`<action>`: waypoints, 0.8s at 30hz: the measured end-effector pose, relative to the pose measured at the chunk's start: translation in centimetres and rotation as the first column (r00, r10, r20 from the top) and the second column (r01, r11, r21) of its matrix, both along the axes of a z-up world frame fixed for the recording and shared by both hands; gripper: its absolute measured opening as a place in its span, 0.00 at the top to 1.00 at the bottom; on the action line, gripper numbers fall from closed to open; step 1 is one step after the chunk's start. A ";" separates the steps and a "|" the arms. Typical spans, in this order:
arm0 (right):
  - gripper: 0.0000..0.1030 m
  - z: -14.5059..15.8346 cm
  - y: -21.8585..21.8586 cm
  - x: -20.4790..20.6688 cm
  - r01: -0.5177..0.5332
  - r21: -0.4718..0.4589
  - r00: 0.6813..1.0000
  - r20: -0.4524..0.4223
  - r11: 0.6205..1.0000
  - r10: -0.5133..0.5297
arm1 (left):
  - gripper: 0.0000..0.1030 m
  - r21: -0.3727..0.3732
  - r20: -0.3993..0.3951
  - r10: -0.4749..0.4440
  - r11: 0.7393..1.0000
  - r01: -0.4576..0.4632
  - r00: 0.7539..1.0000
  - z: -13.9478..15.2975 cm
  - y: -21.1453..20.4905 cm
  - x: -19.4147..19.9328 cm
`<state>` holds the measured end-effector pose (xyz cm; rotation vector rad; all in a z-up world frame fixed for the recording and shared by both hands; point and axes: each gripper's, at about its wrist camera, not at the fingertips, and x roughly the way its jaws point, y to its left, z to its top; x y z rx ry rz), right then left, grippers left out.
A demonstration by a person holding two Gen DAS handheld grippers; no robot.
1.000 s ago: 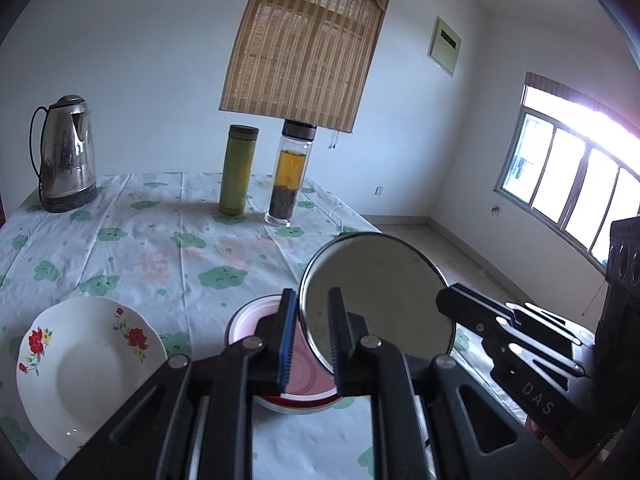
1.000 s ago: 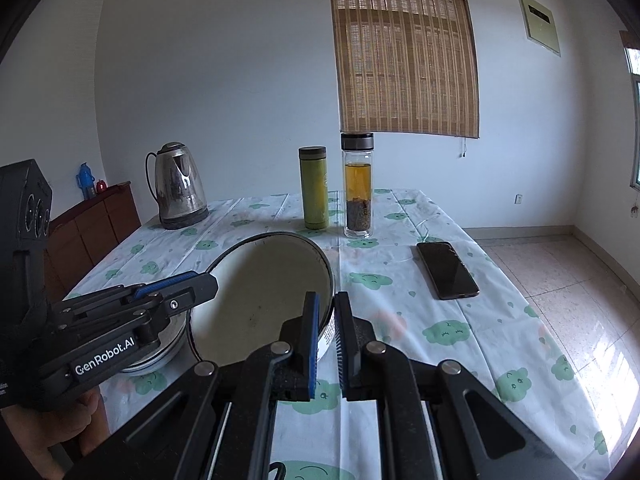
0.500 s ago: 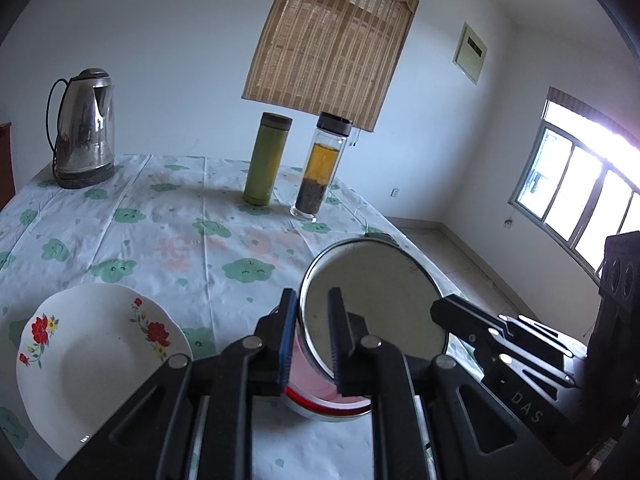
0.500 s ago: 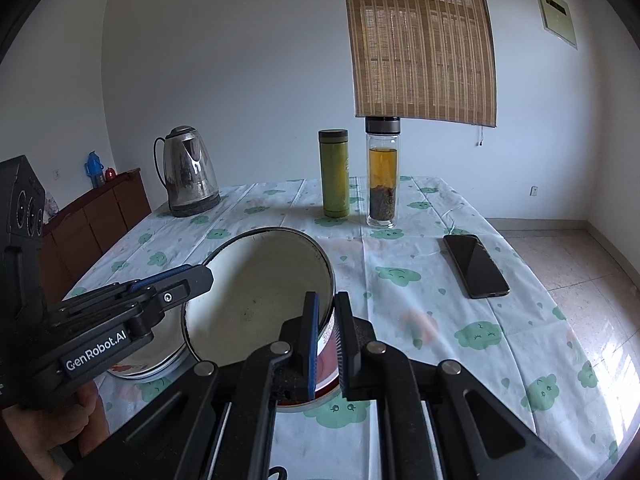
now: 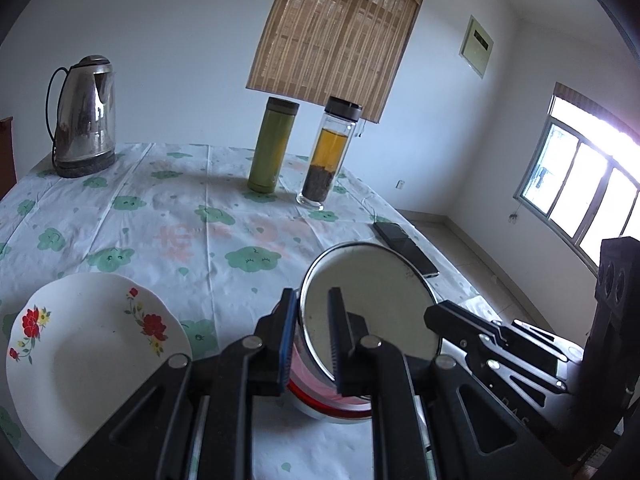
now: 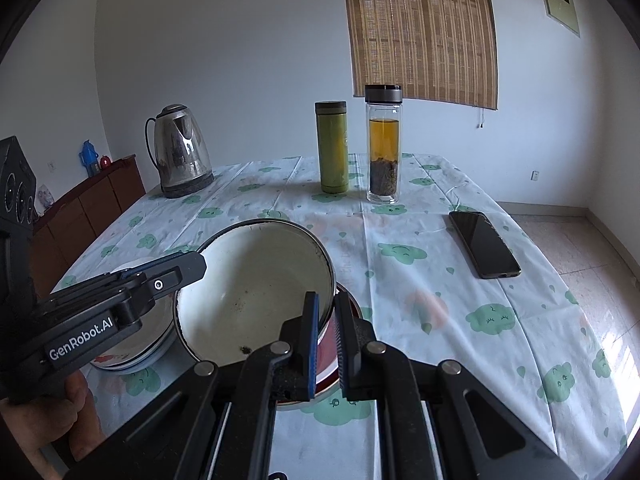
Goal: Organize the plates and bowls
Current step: 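Lower the enamel bowl into the pink bowl with both grippers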
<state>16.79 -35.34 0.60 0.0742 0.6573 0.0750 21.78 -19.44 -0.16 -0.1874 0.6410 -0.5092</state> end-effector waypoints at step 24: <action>0.91 -0.9 0.0 1.2 -0.001 -0.032 0.998 -0.063 0.999 -0.001 | 0.88 0.046 -0.045 -0.006 0.999 0.008 0.999 -1.6 -0.9 0.5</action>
